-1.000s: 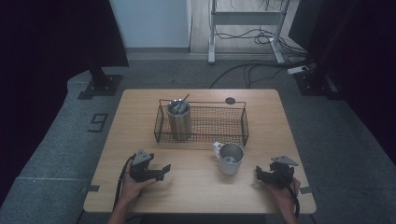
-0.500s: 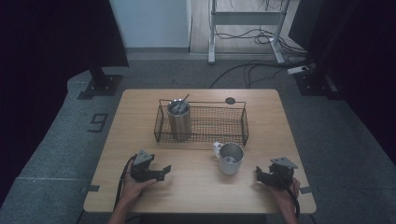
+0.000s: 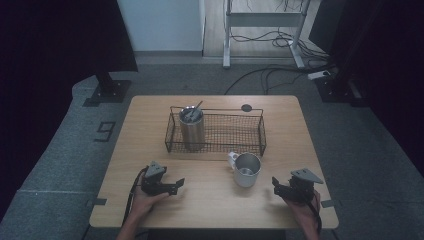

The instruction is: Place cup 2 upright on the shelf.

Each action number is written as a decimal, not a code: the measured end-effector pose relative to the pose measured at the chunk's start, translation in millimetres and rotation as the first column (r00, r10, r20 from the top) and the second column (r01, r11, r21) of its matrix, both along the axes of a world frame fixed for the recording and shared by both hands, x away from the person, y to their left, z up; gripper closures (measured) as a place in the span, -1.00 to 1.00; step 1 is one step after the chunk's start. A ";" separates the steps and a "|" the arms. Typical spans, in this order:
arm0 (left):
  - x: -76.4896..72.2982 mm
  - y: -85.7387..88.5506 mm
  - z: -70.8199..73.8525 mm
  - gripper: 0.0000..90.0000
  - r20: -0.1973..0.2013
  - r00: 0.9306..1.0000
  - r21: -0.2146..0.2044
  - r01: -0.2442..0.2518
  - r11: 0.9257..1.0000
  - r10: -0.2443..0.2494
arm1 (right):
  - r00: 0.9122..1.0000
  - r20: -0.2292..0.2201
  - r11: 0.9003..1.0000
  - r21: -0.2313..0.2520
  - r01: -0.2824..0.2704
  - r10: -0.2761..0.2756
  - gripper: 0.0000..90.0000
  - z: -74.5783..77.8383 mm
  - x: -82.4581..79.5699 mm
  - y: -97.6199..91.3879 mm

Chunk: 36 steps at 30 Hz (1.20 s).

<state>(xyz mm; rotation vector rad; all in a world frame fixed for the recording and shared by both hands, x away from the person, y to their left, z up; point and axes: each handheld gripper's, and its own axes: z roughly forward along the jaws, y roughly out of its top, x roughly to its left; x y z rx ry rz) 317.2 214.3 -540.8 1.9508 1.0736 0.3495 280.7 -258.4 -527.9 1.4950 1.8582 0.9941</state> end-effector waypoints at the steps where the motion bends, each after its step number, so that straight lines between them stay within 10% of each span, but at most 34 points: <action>1: 0.0 0.0 0.0 -0.82 0.000 1.000 0.000 0.000 1.000 0.000 | 1.000 0.000 1.000 0.000 0.000 0.000 -0.71 0.0 0.0 0.0; 36: 0.8 4.7 -3.2 -0.82 -0.026 0.999 0.004 -0.025 1.000 0.025 | 0.983 0.098 0.982 0.087 -0.166 0.157 -0.71 35.7 -16.9 35.9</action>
